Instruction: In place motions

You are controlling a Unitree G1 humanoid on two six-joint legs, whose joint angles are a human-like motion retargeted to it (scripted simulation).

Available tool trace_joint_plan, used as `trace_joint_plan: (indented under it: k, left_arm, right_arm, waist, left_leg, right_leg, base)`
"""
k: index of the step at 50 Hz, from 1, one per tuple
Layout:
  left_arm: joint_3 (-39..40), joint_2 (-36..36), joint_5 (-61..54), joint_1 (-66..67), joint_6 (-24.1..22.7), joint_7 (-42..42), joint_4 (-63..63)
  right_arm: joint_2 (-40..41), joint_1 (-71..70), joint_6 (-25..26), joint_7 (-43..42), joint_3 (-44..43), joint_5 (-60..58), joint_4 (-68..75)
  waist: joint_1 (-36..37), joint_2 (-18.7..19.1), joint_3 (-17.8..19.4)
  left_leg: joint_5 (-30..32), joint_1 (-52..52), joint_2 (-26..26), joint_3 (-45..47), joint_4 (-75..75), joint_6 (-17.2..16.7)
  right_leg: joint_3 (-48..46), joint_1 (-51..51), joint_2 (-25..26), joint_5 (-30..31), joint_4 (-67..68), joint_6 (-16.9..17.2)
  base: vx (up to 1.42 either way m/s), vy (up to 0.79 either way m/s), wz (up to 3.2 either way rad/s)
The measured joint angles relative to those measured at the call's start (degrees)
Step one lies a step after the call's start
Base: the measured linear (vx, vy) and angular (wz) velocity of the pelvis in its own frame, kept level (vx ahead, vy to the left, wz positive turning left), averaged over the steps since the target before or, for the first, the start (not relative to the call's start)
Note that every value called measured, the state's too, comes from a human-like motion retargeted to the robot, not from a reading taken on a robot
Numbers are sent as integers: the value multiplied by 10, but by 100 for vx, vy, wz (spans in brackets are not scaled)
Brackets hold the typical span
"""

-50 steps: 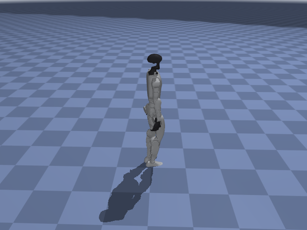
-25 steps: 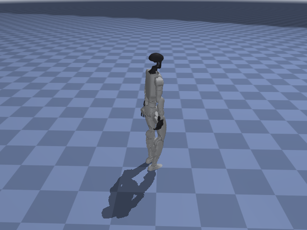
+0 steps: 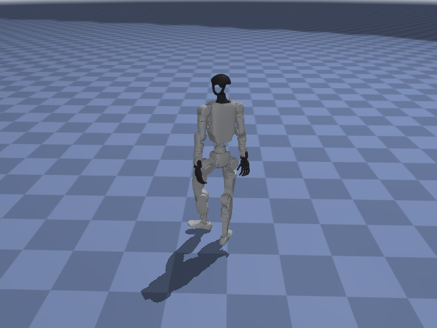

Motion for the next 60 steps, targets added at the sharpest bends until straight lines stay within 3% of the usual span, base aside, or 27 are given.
trace_joint_plan:
  k: [4,8,10,12,20,28,30,33,35,37,38,40,45,50,52,53,55,57,60]
  left_arm:
    - [26,-5,-17,21,1,11,24]
    - [65,-26,-30,48,3,19,54]
    - [83,-39,-36,62,2,22,68]
    - [101,-53,-41,76,3,16,87]
    - [199,-103,-83,89,5,3,99]
    - [172,-62,-61,52,1,-5,35]
    - [152,-47,-53,39,2,-2,19]
    - [114,-32,-57,8,2,5,-4]
    - [95,-28,-64,-13,0,7,-19]
    - [75,-21,-68,-39,-3,1,-41]
    - [66,-17,-65,-50,-6,-5,-54]
    - [47,-7,-53,-70,-14,-14,-81]
    - [-11,0,-31,-100,-28,-1,-108]
    - [-54,-19,-13,-97,-29,-8,-83]
    - [-54,-20,1,-95,-32,-11,-59]
    - [-50,-18,14,-90,-32,-13,-45]
    - [-46,-14,51,-84,-14,-11,-20]
    - [-40,-20,62,-73,4,16,10]
    - [-28,-12,20,-58,4,32,47]
  right_arm:
    - [-6,-7,10,-10,2,-11,4]
    - [-13,-26,9,-13,13,-20,-11]
    - [-14,-38,7,-10,25,-20,-22]
    - [-11,-61,7,-8,38,-20,-30]
    - [43,-144,-9,19,68,32,-115]
    - [79,-138,-17,47,89,46,-171]
    - [74,-133,-12,57,85,30,-161]
    - [55,-114,-5,62,70,-11,-137]
    - [43,-100,-2,47,61,-24,-118]
    - [35,-91,4,24,50,-17,-90]
    - [32,-88,9,13,42,-8,-73]
    - [28,-88,19,-1,21,19,-32]
    - [20,-63,41,10,-28,77,40]
    - [25,-13,43,3,-48,76,55]
    - [30,-2,44,9,-49,55,51]
    - [33,6,43,14,-46,40,45]
    - [41,18,48,34,-51,11,30]
    - [43,22,55,45,-59,-12,10]
    - [45,15,59,43,-58,-55,-21]
  waist:
    - [5,-6,-20]
    - [26,-26,-22]
    - [55,-45,-11]
    - [82,-57,0]
    - [111,-80,16]
    - [103,-86,-8]
    - [100,-77,-13]
    - [75,-15,-35]
    - [34,30,-43]
    - [-12,53,-43]
    - [-33,60,-38]
    - [-64,75,-22]
    - [-99,86,0]
    - [-132,48,25]
    - [-128,25,41]
    - [-114,16,40]
    - [-101,7,29]
    - [-68,1,32]
    - [-27,-14,31]
  left_leg:
    - [40,20,13,85,0,-11]
    - [148,5,-18,24,-31,61]
    - [131,3,-52,-13,-54,76]
    - [139,24,-56,27,-65,74]
    - [122,36,-48,30,-35,49]
    - [82,38,-53,1,-18,21]
    - [75,43,-55,-13,-26,18]
    - [70,38,-10,-49,-24,14]
    - [70,27,17,-94,-14,19]
    - [78,14,14,-143,-17,30]
    - [84,11,8,-167,-22,35]
    - [95,9,3,-209,-29,43]
    - [111,17,-16,-272,-45,55]
    - [135,71,-76,-330,-58,71]
    - [137,101,-93,-344,-53,68]
    - [135,106,-94,-344,-44,62]
    - [131,104,-107,-372,-26,59]
    - [138,111,-105,-384,-15,52]
    - [142,131,-111,-387,-26,50]
  right_leg:
    - [-110,23,19,-2,-18,18]
    - [-183,49,15,-4,-19,33]
    - [-185,59,3,-6,-15,32]
    - [-177,69,-4,-7,-11,33]
    - [-154,75,-12,-5,-16,41]
    - [-154,95,-7,12,-18,48]
    - [-134,102,-8,40,-2,38]
    - [-46,85,-14,101,100,-35]
    - [69,34,-19,112,202,-70]
    - [240,-61,8,91,291,-42]
    - [329,-100,49,86,311,-22]
    - [406,-147,96,78,328,-14]
    - [437,-192,110,52,242,-45]
    - [551,-178,120,38,64,-17]
    - [536,-143,106,131,21,-35]
    - [527,-127,104,99,16,-44]
    - [380,-104,66,70,21,-47]
    - [440,-100,64,59,33,-33]
    - [394,-77,55,56,26,-39]
  base:
    - [-37,-14,267]
    - [-26,-2,155]
    - [-17,7,0]
    - [-13,9,-43]
    - [-10,11,-31]
    - [5,14,7]
    - [11,20,47]
    - [12,22,109]
    - [5,15,197]
    - [-5,17,231]
    - [-11,15,230]
    - [-12,13,204]
    - [-1,5,185]
    - [19,0,219]
    - [27,-5,126]
    - [32,-6,97]
    - [30,-3,135]
    - [27,-1,96]
    - [20,-6,26]
